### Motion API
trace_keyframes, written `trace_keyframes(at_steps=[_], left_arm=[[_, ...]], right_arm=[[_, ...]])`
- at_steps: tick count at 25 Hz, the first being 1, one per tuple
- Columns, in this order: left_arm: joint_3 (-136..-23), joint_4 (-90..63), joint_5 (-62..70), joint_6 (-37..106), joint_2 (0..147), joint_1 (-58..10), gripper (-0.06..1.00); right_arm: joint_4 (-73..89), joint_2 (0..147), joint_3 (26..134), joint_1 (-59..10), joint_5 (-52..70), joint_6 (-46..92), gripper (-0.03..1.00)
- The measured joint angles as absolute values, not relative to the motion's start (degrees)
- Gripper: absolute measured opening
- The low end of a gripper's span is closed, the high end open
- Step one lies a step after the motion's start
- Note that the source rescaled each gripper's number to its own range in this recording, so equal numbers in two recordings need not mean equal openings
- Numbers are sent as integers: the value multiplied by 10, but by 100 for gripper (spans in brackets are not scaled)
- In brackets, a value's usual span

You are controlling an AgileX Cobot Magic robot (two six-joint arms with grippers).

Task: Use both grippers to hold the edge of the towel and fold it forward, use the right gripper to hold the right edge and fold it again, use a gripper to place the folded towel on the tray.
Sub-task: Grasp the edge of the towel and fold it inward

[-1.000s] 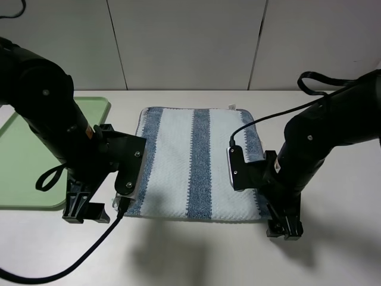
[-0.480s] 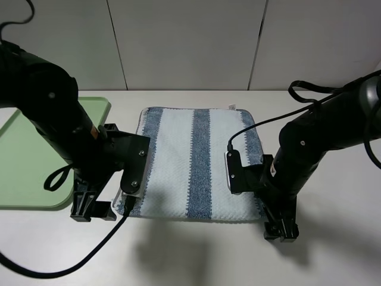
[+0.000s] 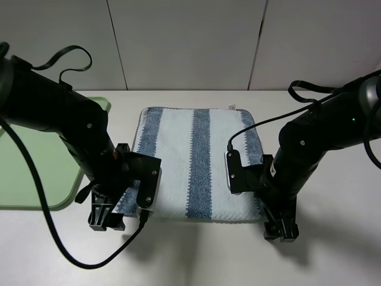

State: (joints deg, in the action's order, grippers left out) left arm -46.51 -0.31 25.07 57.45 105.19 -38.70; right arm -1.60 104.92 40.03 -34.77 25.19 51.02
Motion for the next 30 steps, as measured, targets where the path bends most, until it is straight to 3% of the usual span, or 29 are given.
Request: trace_keyframes(at_steps=[12,16,20,23,28,30], left_arm=[[-467,-6,212,579,1090,-387,91],[-470,-9,214,579,1094,-387,80],[-472,-11,210,579,1096,-387,60],[-472,-11,200,579,1096,-387,41],[-472,-4,184,579,1097,-387,6],[-472,0,183,579,1097,-387,2]], right_arm=[[-12,1050,400,-348,249,510,100],[-11,1050,400,-348,248,510,100],[-10,1050,400,-348,247,510,98],[0,1050,400,-348,235,510,74],[0,1051,400,-348,196,510,9],[0,1051,400,-348,192,510,0]])
